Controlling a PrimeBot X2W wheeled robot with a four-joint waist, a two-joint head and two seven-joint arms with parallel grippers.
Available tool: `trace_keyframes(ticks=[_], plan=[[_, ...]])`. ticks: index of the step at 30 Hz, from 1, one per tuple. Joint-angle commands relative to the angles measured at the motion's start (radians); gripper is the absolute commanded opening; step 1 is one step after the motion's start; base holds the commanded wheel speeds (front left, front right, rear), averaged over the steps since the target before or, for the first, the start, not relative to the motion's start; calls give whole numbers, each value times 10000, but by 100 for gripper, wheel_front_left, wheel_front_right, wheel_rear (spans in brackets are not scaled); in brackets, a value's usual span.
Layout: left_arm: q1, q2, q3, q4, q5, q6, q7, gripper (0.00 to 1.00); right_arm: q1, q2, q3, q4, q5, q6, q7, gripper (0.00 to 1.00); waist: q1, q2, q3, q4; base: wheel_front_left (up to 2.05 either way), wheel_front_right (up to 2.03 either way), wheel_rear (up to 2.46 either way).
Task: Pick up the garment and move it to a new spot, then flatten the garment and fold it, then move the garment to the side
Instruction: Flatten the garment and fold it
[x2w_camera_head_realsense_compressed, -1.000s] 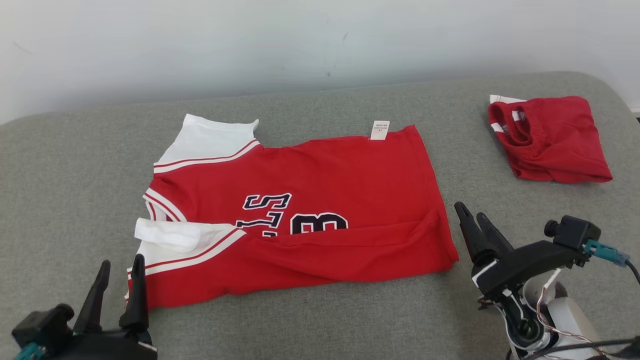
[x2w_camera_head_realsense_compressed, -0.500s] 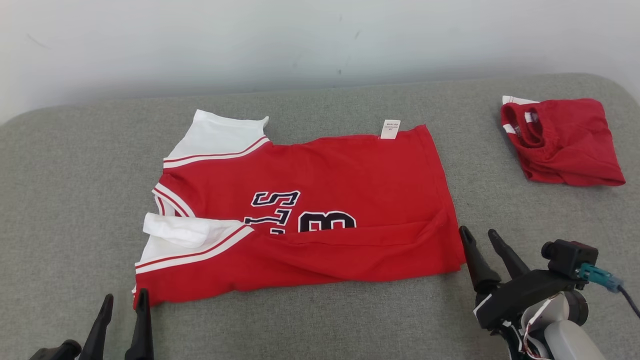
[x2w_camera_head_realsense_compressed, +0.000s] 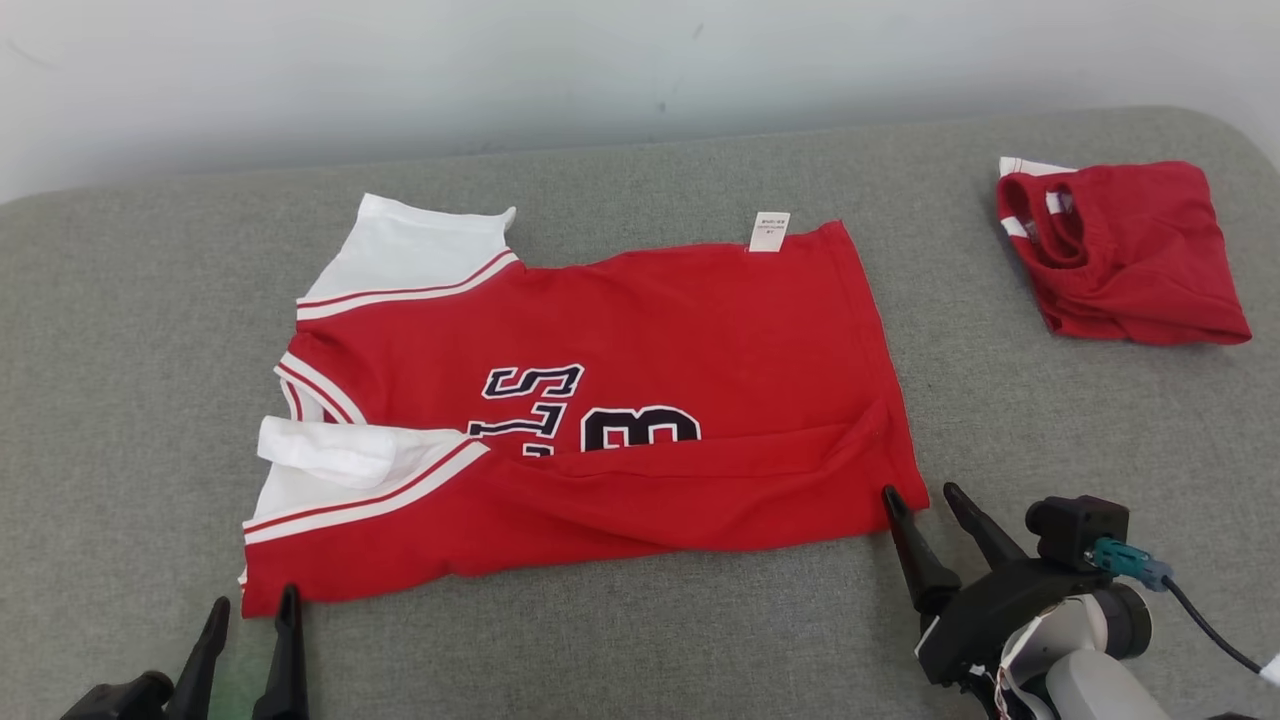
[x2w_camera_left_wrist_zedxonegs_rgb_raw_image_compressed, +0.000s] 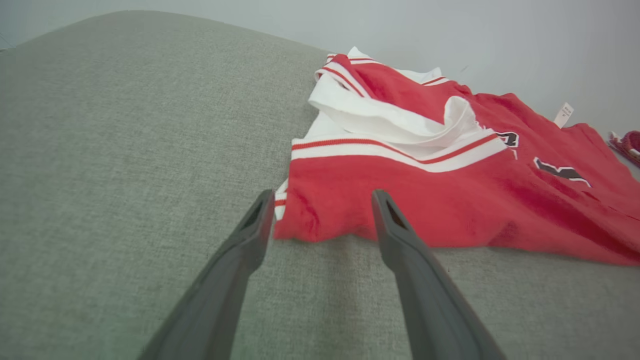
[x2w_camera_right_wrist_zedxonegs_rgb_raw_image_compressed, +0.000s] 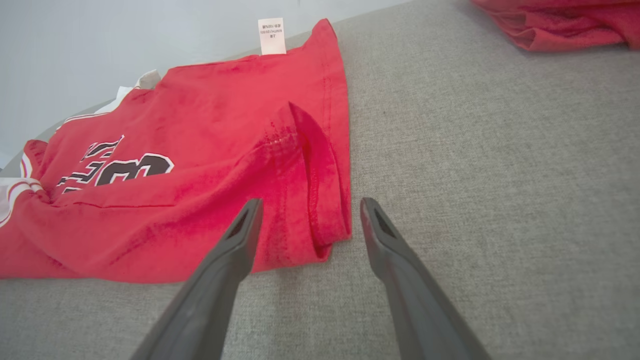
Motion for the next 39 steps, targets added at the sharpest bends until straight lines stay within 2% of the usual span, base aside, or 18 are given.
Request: trace_keyframes(ticks=[1, 6, 7, 8, 9, 10, 12, 13, 14, 15, 27, 39], plan=[[-115, 0, 67, 79, 56, -8, -34, 100, -92, 47, 41, 84, -89, 4, -57, 100, 0, -1, 78, -36, 0, 0, 0], [-354, -77, 79, 617, 210, -91, -34, 100, -389, 201, 233, 565, -239, 4, -161, 100, 0, -1, 201, -51, 0, 0, 0], [-404, -94, 89, 673, 216, -108, -34, 100, -446, 220, 247, 644, -235, 4, -195, 96, 0, -1, 214, -47, 0, 0, 0], [-427, -116, 94, 750, 207, -128, -35, 100, -481, 268, 263, 738, -190, 4, -188, 70, 0, -1, 221, -46, 0, 0, 0], [-453, -145, 93, 831, 185, -147, -35, 64, -519, 297, 314, 819, -173, 4, -179, 24, 0, -1, 225, -42, 0, 0, 0], [-494, -163, 86, 925, 179, -157, -35, 46, -564, 325, 339, 880, -171, 4, -196, 0, 0, -1, 235, -36, 0, 0, 0], [-602, -187, 92, 1091, 175, -180, -33, 25, -634, 359, 410, 983, -118, 4, -214, 0, 0, -1, 257, -19, 0, 0, 0], [-662, -198, 95, 1167, 177, -189, -33, 22, -662, 359, 434, 1034, -102, 4, -240, 0, 0, -1, 271, -10, 0, 0, 0], [-710, -216, 81, 1246, 156, -172, -33, 5, -697, 354, 455, 1081, -69, 4, -261, 0, 0, -1, 283, 0, 0, 0, 0], [-752, -229, 61, 1322, 105, -176, -33, 0, -733, 348, 475, 1127, -33, 4, -271, 0, 0, -1, 292, 9, 0, 0, 0], [-378, -124, -144, 817, -73, -184, -35, 0, -486, 230, 437, 1171, 595, 4, -601, 0, 0, -1, -128, 135, 0, 0, 0], [1527, -363, 214, -669, -220, -186, -35, 0, 936, -311, 364, -236, 1113, 4, 97, 0, 0, -1, -1015, 195, 0, 0, 0]])
